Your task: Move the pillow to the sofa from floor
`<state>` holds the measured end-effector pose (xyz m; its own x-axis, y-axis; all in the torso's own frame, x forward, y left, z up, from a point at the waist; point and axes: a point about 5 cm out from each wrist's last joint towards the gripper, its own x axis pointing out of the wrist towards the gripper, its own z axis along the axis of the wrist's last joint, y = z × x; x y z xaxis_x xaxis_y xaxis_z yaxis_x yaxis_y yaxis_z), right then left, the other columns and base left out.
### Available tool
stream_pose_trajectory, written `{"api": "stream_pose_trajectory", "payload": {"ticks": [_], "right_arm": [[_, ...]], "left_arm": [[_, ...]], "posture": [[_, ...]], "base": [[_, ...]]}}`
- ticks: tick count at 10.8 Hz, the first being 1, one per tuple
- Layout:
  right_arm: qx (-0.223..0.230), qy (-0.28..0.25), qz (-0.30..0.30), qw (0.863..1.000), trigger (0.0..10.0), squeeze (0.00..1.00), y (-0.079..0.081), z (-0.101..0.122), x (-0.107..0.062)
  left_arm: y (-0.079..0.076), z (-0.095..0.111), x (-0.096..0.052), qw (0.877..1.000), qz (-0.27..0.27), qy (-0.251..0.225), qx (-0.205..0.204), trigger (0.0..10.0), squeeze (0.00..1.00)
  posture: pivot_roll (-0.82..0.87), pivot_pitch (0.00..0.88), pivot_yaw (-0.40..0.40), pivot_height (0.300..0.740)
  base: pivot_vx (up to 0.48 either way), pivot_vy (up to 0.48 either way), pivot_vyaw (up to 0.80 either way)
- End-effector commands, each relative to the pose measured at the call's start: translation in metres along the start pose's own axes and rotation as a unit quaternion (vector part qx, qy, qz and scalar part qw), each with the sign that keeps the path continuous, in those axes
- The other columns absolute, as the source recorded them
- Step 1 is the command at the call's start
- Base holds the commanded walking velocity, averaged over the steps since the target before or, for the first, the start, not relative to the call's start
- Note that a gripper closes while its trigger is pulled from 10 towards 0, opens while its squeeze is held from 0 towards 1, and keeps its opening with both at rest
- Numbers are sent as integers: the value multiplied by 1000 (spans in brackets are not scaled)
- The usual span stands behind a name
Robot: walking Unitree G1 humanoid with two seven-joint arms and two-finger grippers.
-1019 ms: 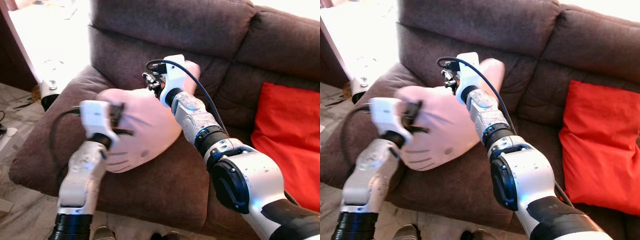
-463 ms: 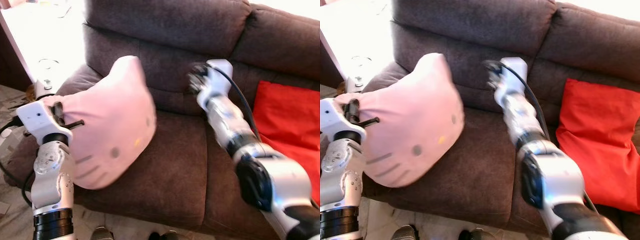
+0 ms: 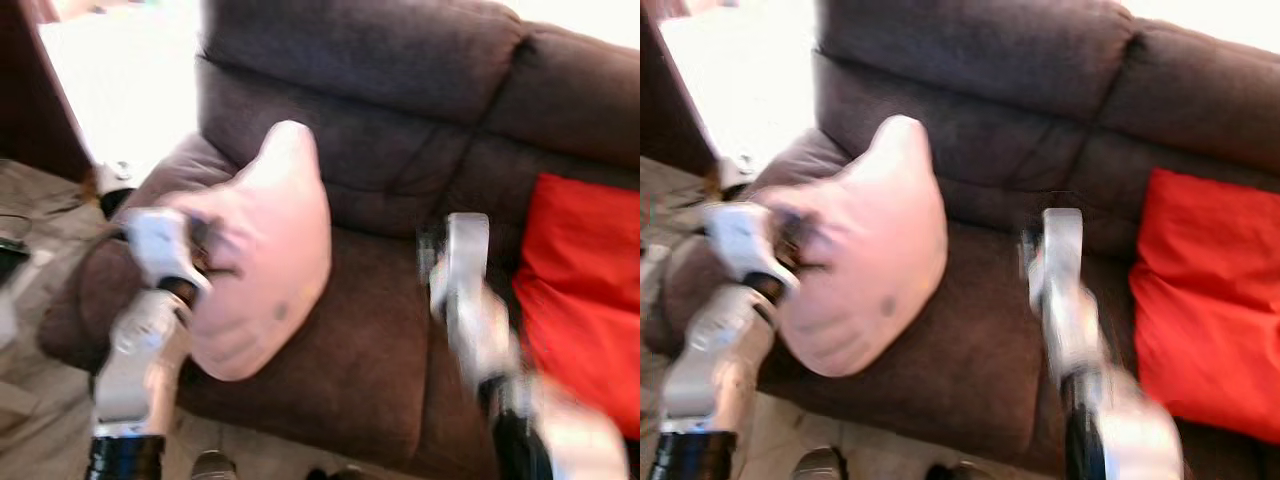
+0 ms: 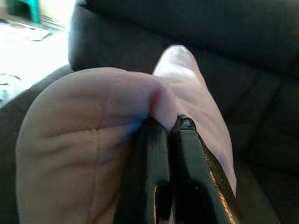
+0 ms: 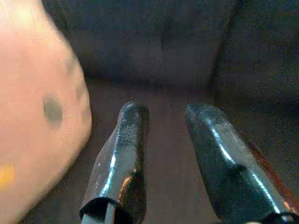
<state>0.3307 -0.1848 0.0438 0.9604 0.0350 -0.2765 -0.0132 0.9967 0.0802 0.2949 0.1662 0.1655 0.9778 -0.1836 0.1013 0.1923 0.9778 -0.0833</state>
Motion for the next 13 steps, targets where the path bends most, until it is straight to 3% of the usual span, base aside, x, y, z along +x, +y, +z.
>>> {"api": "stream_pose_trajectory", "payload": {"ticks": [1,3,4,6,7,10,13], "right_arm": [[-4,-1,-13,1000,10000,0,-10,-6,-6],[3,17,-27,1000,10000,0,-15,-25,-16],[6,16,-30,999,10000,0,-15,-29,-19],[-7,41,-19,999,10000,0,-10,-49,-29],[-10,66,-33,997,10000,0,-15,-65,-39],[-1,113,-81,990,10000,0,-30,-95,-63],[-14,156,-107,982,10000,0,-38,-116,-80]], "left_arm": [[-11,-11,-1,999,-42,35,4,10000,0],[-4,-24,-5,994,-58,82,36,10000,0],[8,-32,-7,991,-52,109,58,10000,0],[22,-37,-2,992,2,114,55,10000,0],[27,-44,-1,991,36,117,47,10000,0],[31,-56,1,991,54,119,26,10000,0],[22,-84,-3,983,18,184,16,10000,0]], "posture": [[158,137,-148,740],[158,130,-138,740],[156,117,-129,740],[152,103,-124,740],[154,92,-118,740],[140,77,-95,740],[120,81,-74,740]], "base": [[0,0,0],[0,0,0],[0,0,0],[0,0,0],[0,0,0],[0,0,0],[0,0,0]]}}
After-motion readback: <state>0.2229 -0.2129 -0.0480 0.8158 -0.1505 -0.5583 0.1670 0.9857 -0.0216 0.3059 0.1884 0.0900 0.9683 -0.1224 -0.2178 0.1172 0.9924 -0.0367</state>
